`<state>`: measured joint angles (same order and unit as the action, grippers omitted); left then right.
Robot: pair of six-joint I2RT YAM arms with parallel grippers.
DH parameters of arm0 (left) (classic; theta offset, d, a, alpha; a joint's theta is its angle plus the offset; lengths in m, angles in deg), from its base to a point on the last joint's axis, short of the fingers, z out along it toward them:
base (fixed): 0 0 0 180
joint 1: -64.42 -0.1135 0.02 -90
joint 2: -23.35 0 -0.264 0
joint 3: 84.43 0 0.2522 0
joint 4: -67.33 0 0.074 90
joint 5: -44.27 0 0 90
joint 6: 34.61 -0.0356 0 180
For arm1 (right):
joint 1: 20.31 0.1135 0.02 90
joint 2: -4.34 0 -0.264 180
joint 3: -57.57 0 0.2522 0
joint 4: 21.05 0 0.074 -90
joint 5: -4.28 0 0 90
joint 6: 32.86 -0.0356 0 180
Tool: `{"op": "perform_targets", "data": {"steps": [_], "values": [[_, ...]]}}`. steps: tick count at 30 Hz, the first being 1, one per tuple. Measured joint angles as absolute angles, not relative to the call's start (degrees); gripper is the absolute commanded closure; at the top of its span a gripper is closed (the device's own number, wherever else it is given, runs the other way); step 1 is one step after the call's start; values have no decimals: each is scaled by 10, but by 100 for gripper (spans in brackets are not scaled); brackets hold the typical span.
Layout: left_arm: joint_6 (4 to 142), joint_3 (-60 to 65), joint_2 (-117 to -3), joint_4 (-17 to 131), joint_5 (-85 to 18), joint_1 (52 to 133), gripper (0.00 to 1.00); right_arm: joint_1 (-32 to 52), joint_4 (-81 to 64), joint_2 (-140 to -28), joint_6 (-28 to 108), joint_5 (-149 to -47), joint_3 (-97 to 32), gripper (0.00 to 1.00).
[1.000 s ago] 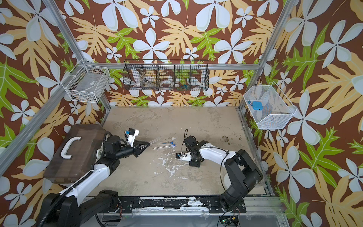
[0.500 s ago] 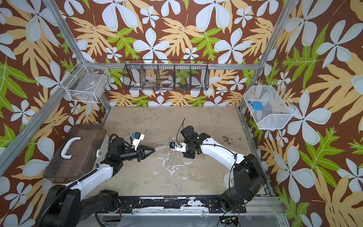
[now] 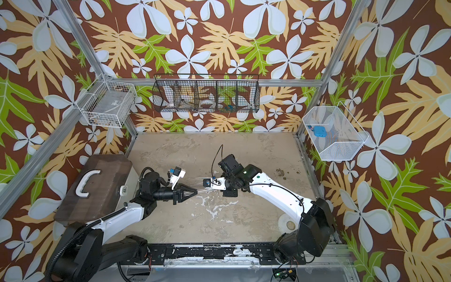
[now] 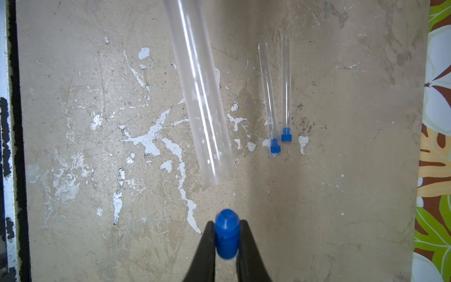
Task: Insert stoppers into test tubes
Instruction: Insert the stopper into the test tube.
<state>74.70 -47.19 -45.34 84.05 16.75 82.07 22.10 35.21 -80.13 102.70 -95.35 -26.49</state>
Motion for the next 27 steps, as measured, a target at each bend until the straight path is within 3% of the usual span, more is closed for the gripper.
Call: {"op": "perform_targets", "data": {"steps": [27], "values": [[685, -454, -472, 789, 151, 848, 99, 248, 360, -805, 1043, -965, -264, 85]]}}
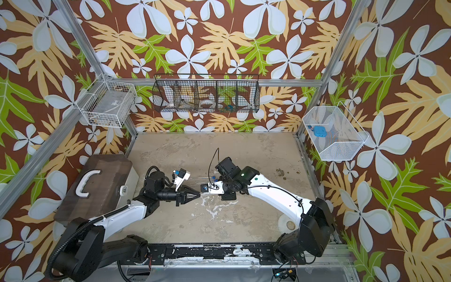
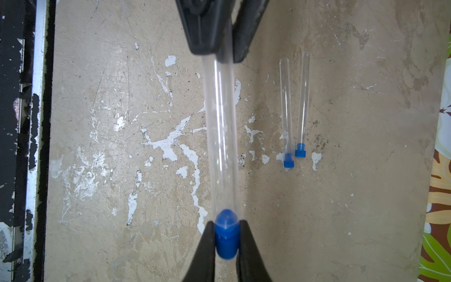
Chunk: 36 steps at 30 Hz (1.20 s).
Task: Insert stoppers into test tubes
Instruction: Insert the stopper into the test tube.
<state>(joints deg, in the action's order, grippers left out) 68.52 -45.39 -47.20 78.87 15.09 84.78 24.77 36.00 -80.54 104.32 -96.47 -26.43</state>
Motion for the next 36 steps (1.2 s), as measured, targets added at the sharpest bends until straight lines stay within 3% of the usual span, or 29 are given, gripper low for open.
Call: {"op": "perform_targets", "data": {"steps": [18, 30, 36], "values": [[675, -448, -483, 779, 163, 861, 100, 278, 397, -811, 1069, -942, -282, 86], [678, -448, -466, 779, 160, 864, 100, 282, 357, -804, 1071, -965, -277, 51], [683, -448, -456, 779, 155, 854, 100, 283, 354, -774, 1073, -975, -266, 43]]}}
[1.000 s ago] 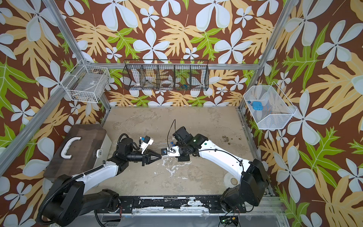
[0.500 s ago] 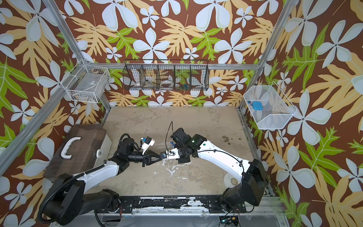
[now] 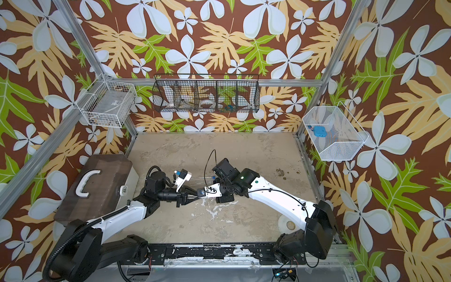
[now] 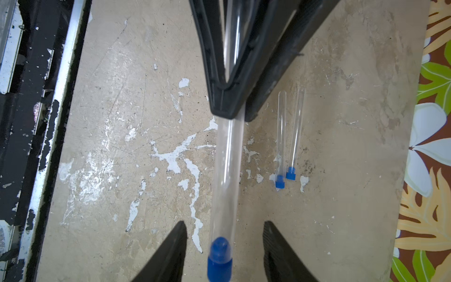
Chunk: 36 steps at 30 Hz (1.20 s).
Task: Insert stoppers into test tubes
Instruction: Insert the stopper into the test tube.
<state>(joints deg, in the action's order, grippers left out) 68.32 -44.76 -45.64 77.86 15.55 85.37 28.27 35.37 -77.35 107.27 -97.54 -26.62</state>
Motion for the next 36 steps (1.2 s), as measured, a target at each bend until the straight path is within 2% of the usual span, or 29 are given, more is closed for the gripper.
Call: {"op": "perform_targets", "data": {"steps": [4, 9, 15, 18, 26, 36], "values": [[708, -458, -444, 801, 154, 822, 100, 276, 344, -734, 1060, -986, -240, 41], [749, -466, -426, 838, 152, 781, 100, 216, 293, -692, 983, -1028, -223, 41], [802, -473, -408, 888, 151, 750, 100, 120, 208, -686, 811, -1110, -235, 49], [849, -478, -403, 930, 143, 733, 100, 82, 172, -717, 697, -1165, -252, 52], [929, -495, -399, 1015, 137, 720, 100, 71, 88, -807, 428, -1308, -280, 60], [940, -506, -398, 1067, 162, 719, 100, 67, -5, -820, 241, -1381, -264, 62]]}}
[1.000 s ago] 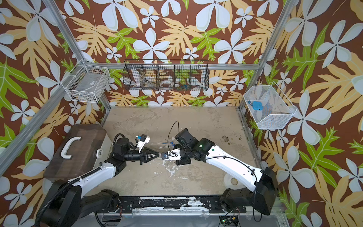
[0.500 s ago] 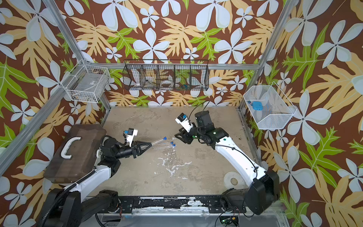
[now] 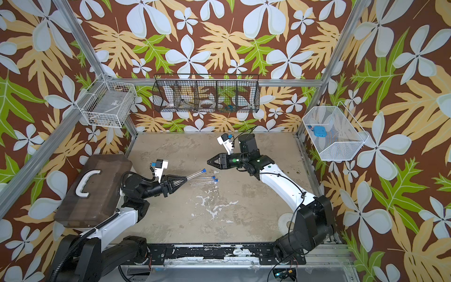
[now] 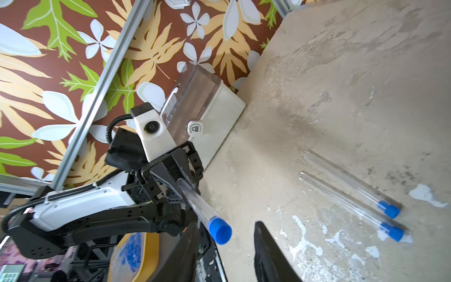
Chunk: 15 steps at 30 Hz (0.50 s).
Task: Insert stoppers into test tubes
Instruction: Insert the stopper into the test tube.
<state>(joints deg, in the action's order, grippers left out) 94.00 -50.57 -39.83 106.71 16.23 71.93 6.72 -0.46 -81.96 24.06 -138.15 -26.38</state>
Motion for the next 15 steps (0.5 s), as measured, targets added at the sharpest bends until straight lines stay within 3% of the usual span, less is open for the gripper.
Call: {"op": "perform_targets", "data": {"steps": [15], "values": [[927, -509, -399, 1084, 174, 719, 100, 74, -9, -822, 188, -1461, -246, 68]]}}
